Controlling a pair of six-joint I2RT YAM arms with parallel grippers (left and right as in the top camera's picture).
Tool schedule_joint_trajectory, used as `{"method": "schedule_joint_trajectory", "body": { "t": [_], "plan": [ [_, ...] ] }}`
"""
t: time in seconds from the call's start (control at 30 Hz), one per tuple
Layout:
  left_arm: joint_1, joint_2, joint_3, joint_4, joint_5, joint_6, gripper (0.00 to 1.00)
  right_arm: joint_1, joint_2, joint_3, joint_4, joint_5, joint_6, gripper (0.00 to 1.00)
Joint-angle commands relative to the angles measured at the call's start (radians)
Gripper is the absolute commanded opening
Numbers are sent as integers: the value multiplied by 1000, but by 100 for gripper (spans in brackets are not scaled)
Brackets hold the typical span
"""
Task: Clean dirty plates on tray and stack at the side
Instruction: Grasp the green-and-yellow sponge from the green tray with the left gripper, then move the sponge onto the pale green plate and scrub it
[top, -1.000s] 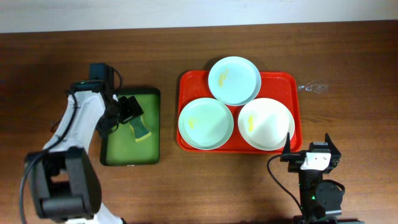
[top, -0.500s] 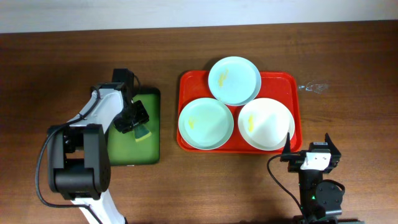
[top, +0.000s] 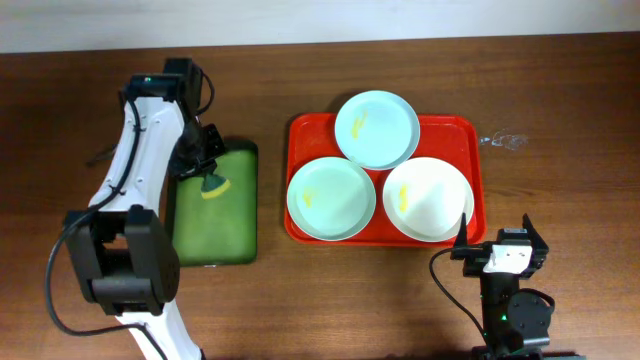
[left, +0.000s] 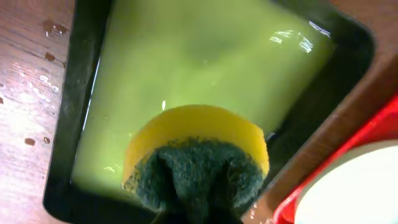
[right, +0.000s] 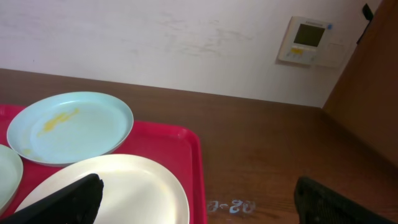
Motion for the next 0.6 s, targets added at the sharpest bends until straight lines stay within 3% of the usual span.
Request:
{"method": "schedule_joint_trajectory", "body": {
  "t": [0.0, 0.07, 0.2, 0.3, 0.4, 0.43, 0.5, 0.57],
  "plan": [
    [8, 5, -271, 219, -13, 31, 0, -6, -6, -8, -4, 16, 1, 99],
    [20, -2, -223, 167, 33, 57, 0, -6, -6, -8, -4, 16, 1, 99],
    [-6, -130, 35, -60, 143, 95, 0, -6, -6, -8, -4, 16, 1, 98],
    [-176, -162, -8, -27, 170, 93, 0, -6, -6, -8, -4, 16, 1, 99],
    [-366, -161, -241, 300, 170, -50, 0, -6, -6, -8, -4, 16, 1, 99],
    [-440, -161, -349, 493, 166, -53, 0, -6, -6, -8, -4, 16, 1, 99],
    [-525, -160, -460, 710, 138, -53, 0, -6, -6, -8, -4, 16, 1, 99],
    [-605, -160, -524, 836, 2, -101, 0, -6, -6, -8, -4, 16, 1, 98]
  ]
}}
